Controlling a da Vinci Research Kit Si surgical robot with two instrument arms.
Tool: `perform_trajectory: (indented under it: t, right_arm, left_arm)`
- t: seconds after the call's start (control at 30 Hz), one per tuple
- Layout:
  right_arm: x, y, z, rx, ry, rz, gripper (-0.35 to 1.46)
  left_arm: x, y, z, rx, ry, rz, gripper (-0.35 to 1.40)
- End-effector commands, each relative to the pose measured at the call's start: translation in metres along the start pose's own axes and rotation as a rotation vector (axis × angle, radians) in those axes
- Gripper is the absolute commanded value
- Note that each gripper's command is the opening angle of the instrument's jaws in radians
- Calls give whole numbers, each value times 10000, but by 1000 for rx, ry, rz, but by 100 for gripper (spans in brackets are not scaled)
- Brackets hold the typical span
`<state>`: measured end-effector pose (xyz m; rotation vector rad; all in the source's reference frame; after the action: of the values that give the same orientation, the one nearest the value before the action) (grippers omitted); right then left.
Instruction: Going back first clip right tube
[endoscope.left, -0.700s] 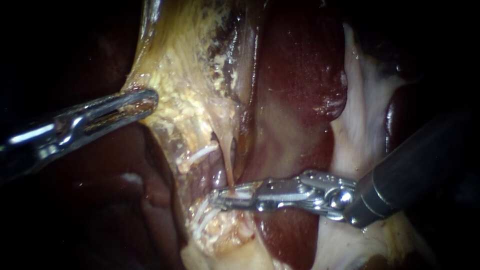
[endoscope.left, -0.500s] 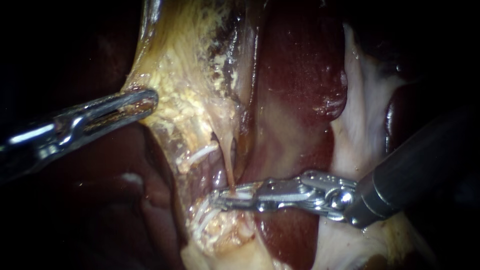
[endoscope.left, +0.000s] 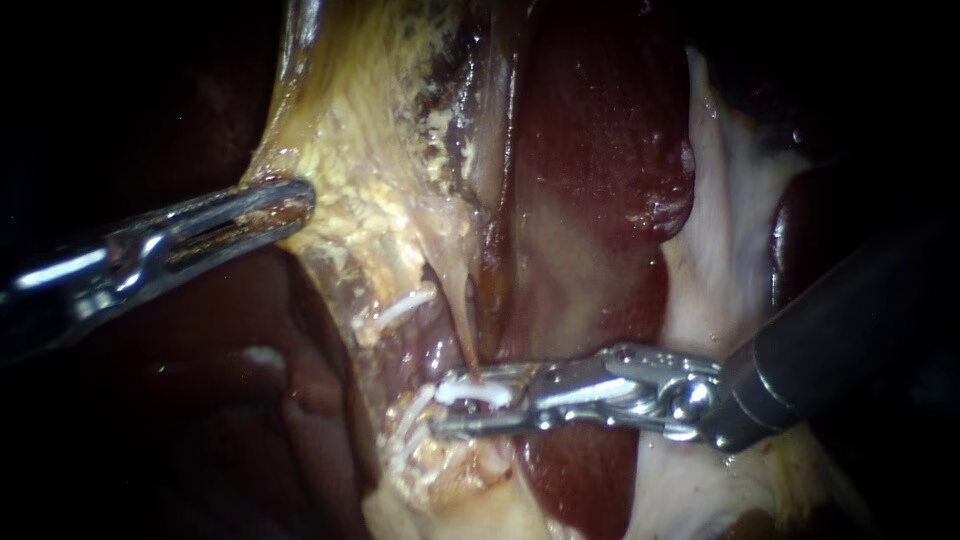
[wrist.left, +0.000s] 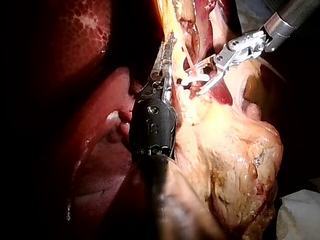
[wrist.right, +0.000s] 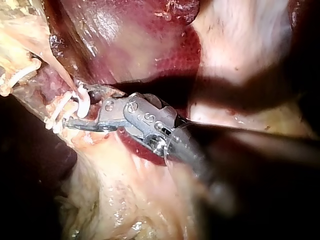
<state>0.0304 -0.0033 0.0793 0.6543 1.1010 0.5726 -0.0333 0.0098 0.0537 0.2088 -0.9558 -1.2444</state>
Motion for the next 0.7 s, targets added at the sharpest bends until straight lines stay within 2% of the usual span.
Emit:
perform_trajectory:
  t: [0.03,0.23,0.5,0.6,0.7]
  right_arm:
    - [0,1,-1,0,6,-14,60]
    - [-1,-1,-9,6,12,-74,60]
    - [7,-3,-39,22,16,-131,60]
    - [15,-7,-55,30,16,-179,60]
    - [31,-13,-73,33,18,-234,60]
  left_arm:
    - [0,1,0,0,1,0,-35]
    - [0,1,-1,1,1,0,-35]
    - [0,2,-2,1,1,0,-35]
    - [0,2,-3,1,1,0,-35]
    - [0,2,-3,1,1,0,-35]
